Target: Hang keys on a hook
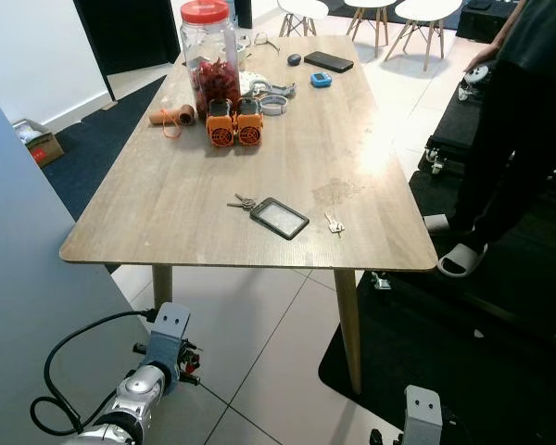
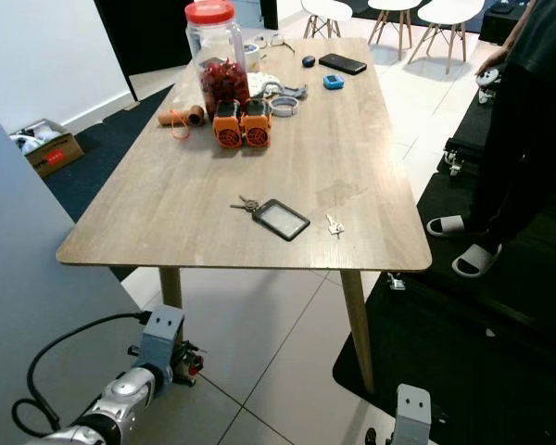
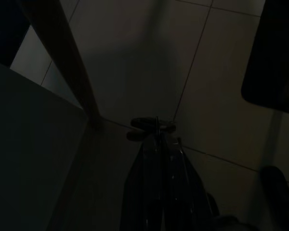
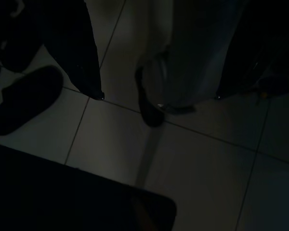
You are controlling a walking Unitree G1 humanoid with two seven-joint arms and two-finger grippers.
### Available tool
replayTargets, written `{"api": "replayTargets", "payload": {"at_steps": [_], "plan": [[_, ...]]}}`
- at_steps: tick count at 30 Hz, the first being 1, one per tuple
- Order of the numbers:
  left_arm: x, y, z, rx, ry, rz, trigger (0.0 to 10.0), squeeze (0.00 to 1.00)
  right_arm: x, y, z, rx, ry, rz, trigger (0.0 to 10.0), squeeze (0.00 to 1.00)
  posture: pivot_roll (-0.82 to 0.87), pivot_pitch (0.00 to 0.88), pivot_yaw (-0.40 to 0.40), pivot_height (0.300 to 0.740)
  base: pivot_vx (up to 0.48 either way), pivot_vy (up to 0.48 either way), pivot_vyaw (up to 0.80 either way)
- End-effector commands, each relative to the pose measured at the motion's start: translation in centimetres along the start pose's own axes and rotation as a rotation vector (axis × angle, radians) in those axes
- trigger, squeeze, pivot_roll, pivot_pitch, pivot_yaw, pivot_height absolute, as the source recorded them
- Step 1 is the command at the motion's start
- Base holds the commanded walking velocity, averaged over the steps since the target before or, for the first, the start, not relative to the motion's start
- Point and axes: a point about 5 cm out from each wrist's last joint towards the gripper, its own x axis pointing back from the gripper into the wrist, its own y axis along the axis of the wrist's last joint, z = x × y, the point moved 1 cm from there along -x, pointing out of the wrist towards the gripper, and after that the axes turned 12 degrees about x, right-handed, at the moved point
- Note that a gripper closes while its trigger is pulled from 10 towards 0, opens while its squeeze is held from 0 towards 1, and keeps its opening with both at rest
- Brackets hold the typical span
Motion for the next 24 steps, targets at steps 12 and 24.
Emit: {"api": "replayTargets", "payload": {"at_steps": [12, 24], "plan": [[0.6, -2.2, -0.1, 0.092, 0.065, 0.002, 10.0, 0.00, -0.2, 0.5, -0.6, 0.142, 0.026, 0.008, 10.0, 0.00, 0.06, 0.029, -0.073, 0.740, 0.000, 0.000, 0.00], [1.2, -3.6, 0.0, 0.119, 0.086, 0.001, 10.0, 0.00, -0.4, 1.7, -1.4, 0.197, 0.040, -0.022, 10.0, 0.00, 0.09, 0.049, -0.115, 0.740, 0.000, 0.000, 0.00]]}}
